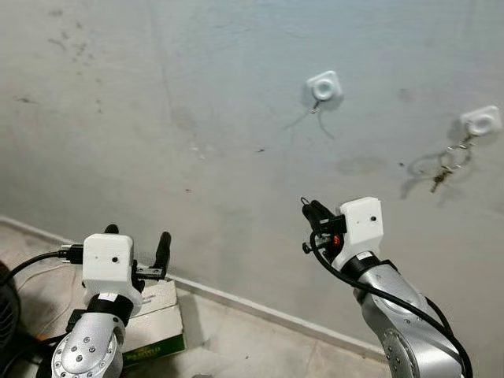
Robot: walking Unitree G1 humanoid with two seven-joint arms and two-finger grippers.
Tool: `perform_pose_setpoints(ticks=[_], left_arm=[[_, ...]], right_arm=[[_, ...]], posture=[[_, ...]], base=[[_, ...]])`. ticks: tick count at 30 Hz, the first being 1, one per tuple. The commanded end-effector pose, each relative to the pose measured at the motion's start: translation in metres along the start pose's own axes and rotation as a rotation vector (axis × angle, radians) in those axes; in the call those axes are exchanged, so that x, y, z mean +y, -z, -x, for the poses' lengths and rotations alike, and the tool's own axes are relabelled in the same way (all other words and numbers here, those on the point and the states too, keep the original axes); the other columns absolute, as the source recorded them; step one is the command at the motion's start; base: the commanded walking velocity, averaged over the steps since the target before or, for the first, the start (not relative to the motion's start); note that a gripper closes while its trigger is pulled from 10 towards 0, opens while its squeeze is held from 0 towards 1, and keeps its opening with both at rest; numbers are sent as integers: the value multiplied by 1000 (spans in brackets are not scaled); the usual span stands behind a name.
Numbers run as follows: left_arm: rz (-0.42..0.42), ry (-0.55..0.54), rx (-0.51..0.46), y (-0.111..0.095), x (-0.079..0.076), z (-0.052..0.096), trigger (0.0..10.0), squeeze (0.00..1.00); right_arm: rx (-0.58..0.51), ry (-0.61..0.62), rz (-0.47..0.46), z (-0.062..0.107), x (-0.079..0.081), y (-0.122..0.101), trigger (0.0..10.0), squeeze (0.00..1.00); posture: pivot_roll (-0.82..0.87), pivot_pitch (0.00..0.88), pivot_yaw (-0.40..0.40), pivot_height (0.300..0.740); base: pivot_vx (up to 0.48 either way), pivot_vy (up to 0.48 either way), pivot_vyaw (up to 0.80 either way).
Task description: Hang keys on a hook
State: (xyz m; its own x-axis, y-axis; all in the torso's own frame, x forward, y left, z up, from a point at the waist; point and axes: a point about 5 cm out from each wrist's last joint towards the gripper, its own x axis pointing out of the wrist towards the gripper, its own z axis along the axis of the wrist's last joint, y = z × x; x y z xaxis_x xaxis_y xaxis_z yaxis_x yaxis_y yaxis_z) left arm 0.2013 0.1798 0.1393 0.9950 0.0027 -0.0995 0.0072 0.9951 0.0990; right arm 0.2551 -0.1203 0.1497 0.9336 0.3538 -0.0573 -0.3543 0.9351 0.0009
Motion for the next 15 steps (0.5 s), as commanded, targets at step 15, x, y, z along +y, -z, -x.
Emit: perform_pose_setpoints(ticks=[15], left_arm=[[-15,152,-71,-12,-14,-11,10000,0]], right_arm=[[-98,60,-21,-14,-2,-21,10000,0]], posture=[[184,38,-21,740]], base=[[0,0,0]])
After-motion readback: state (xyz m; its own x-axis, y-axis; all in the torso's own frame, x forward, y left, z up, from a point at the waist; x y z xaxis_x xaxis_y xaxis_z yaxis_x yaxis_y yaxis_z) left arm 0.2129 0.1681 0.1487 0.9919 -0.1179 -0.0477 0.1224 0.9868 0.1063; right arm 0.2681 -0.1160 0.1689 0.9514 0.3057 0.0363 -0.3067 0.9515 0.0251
